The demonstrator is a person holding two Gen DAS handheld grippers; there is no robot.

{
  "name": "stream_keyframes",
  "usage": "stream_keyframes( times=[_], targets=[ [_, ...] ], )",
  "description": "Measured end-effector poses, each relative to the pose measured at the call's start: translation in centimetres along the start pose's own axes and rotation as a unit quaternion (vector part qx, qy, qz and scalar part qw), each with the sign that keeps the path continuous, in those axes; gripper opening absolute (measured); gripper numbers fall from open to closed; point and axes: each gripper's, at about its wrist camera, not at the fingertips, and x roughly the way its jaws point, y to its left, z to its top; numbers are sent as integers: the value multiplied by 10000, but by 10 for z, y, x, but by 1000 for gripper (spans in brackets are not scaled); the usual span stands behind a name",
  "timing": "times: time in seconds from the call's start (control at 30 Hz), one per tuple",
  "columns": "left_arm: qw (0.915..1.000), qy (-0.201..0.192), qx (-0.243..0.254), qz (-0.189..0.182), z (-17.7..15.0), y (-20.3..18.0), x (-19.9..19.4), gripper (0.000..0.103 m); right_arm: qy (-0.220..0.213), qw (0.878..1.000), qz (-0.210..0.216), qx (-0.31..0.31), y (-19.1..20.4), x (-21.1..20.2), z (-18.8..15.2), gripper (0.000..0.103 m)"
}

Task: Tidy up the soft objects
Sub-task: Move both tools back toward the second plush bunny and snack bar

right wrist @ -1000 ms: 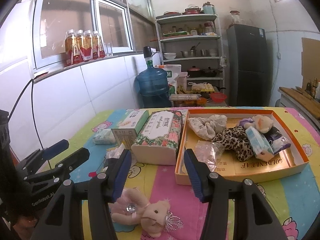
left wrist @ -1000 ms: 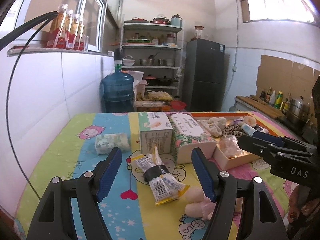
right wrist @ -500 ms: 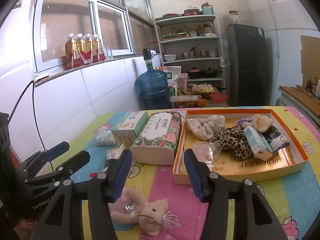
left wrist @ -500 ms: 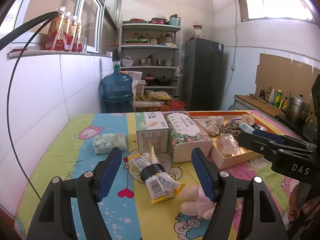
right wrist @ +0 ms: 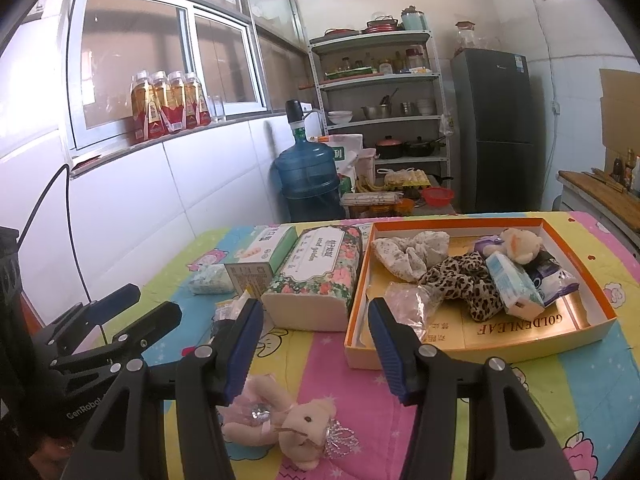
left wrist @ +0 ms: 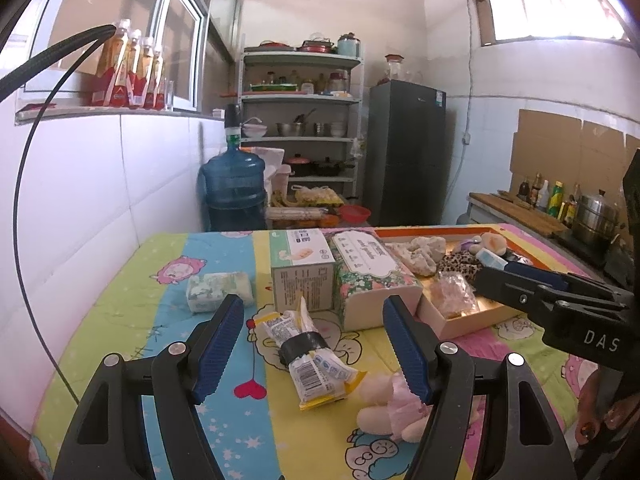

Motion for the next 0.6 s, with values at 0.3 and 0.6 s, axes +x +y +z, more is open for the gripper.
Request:
stream_keyframes(
  times=[0.3,0.6],
  targets=[
    [9999,132,40,64,0,0,8,74,22,9999,-13,131,-7,0,-3,54],
    [9985,428,-56,347,-10,12,16,74,340,9991,254,54,3,11,-20,54]
  ],
)
